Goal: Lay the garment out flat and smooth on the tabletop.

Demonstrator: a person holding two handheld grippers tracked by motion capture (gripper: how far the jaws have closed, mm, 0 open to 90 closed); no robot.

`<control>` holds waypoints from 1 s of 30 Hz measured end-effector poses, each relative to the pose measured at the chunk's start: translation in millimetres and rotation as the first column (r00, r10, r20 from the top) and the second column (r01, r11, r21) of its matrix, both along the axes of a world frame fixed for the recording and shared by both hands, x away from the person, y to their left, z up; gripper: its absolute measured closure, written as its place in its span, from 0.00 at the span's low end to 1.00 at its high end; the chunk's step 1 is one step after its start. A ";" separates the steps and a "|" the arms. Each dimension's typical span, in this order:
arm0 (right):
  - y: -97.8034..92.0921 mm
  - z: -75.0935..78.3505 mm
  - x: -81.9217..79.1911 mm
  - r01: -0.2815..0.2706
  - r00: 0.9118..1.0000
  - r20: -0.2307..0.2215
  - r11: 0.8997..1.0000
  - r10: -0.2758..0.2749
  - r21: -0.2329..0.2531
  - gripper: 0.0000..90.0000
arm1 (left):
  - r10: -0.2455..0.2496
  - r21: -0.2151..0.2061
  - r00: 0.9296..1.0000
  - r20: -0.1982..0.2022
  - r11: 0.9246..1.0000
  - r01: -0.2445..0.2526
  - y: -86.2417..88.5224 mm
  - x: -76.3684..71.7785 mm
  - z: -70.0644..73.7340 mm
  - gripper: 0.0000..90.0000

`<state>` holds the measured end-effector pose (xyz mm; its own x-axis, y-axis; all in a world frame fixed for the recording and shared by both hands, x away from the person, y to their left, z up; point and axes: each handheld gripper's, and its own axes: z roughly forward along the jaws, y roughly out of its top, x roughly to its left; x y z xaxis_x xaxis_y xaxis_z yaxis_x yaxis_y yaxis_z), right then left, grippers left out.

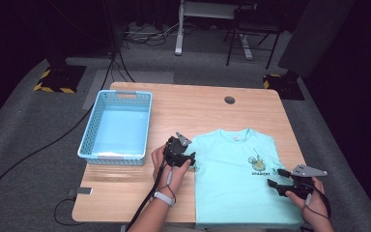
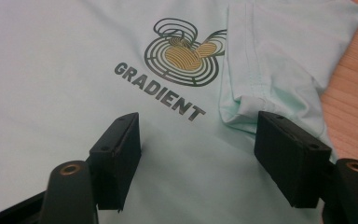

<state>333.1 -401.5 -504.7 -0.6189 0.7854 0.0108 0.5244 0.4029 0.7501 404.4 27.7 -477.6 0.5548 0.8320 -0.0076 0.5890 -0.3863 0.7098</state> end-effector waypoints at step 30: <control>0.0 0.0 0.0 0.000 1.000 0.001 1.000 0.000 0.000 0.35 | -0.066 0.097 0.995 -0.081 0.993 0.074 -1.8 -30.5 2.0 0.32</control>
